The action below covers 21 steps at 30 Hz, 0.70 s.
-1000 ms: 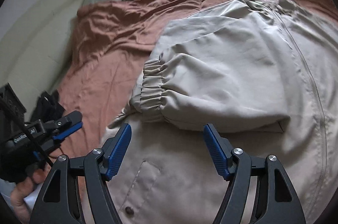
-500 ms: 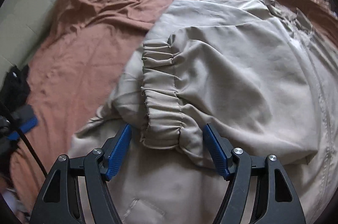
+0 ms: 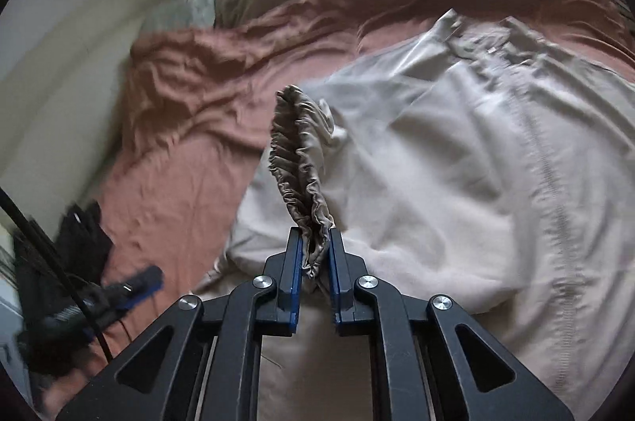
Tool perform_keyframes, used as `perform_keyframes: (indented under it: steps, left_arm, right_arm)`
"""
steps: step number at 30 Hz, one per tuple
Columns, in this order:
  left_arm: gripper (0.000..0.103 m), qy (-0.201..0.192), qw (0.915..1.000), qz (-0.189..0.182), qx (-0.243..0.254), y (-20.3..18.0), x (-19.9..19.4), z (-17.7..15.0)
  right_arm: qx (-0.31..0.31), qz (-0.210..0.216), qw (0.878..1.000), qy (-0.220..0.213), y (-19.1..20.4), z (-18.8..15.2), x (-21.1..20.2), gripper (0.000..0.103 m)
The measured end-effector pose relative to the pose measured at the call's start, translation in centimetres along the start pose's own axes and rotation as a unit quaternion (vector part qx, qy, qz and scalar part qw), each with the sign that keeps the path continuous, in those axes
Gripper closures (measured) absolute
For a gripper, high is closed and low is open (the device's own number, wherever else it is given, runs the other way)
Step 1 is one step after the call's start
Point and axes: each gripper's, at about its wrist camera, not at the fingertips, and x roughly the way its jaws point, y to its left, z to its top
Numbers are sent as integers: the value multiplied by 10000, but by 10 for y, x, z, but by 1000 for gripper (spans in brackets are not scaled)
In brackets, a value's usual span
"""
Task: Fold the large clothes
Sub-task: 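Grasp the elastic cuff with the right gripper and fold it toward the zipper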
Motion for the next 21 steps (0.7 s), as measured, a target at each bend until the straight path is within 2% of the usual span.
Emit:
perform_keyframes:
  steps: [4,13,18,21]
  left_arm:
    - [73,6,9999,42,150,-11,-1,-5]
    - [73,22,9988,157,472,-31,2,-12]
    - [73,36,9979,241,603,-42,7,-17]
    - [73,85,9969,289,730,-49,12,-19]
  right_arm:
    - [236,10,9992,-313,-32,4,-36,95]
    - [783,-390,9936,-719,-123,1,-98,95]
    - [1191,-708,9859,-934,-164,-8,-117,95]
    - [1767,-947,9756,-890,-194,-18,-117,94]
